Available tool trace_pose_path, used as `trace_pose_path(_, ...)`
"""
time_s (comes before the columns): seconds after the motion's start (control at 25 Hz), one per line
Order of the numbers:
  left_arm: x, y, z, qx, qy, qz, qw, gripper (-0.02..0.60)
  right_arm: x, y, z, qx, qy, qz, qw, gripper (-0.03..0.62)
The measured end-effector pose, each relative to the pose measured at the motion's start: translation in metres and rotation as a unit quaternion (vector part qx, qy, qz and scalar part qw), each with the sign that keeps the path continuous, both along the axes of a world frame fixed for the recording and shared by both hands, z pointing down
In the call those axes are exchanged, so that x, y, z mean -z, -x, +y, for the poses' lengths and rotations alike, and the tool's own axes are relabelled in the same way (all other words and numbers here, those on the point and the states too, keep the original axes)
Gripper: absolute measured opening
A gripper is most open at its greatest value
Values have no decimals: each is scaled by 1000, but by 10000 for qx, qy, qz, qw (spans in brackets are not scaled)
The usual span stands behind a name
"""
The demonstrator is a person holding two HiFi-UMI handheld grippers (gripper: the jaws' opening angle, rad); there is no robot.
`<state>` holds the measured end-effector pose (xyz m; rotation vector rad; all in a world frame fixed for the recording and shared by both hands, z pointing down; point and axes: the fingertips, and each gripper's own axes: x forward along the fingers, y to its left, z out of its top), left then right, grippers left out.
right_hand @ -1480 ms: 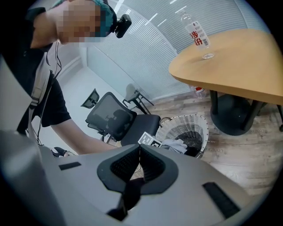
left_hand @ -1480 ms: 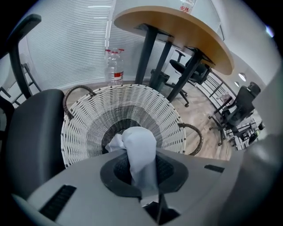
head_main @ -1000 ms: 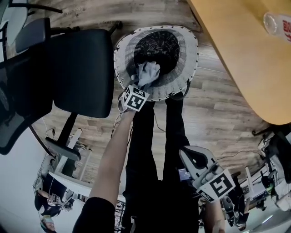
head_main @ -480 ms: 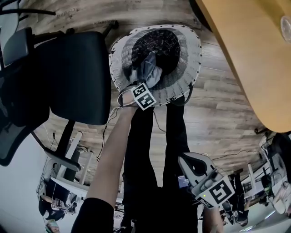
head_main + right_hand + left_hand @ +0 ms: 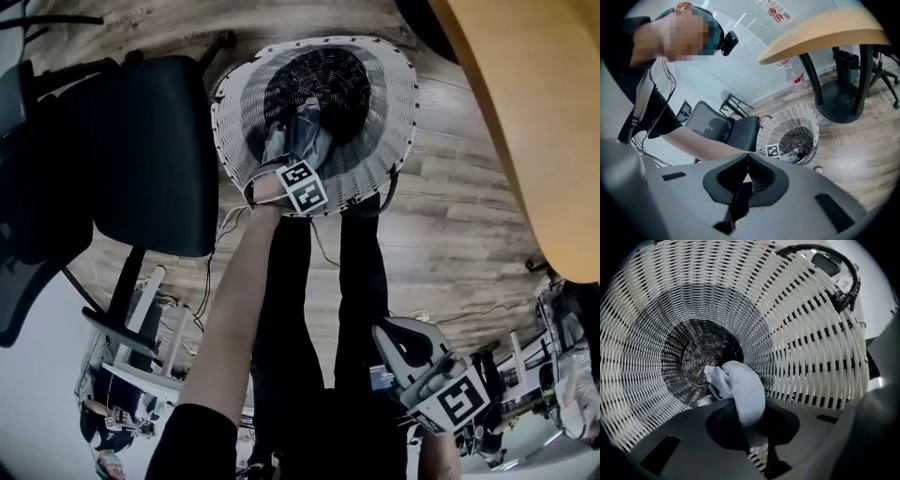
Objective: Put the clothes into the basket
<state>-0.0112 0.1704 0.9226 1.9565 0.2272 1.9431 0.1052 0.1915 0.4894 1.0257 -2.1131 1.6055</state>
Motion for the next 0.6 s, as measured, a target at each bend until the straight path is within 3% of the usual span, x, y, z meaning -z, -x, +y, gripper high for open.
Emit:
trace_pose_path(0.44, -22, 7, 5, -237, 73, -359, 9990, 57, -13, 0, 8, 54, 217, -21, 9997, 17)
trace_pose_path(0.6, -22, 9, 2, 4, 91, -478, 9988, 58, -13, 3, 9, 54, 244, -97, 9996, 17)
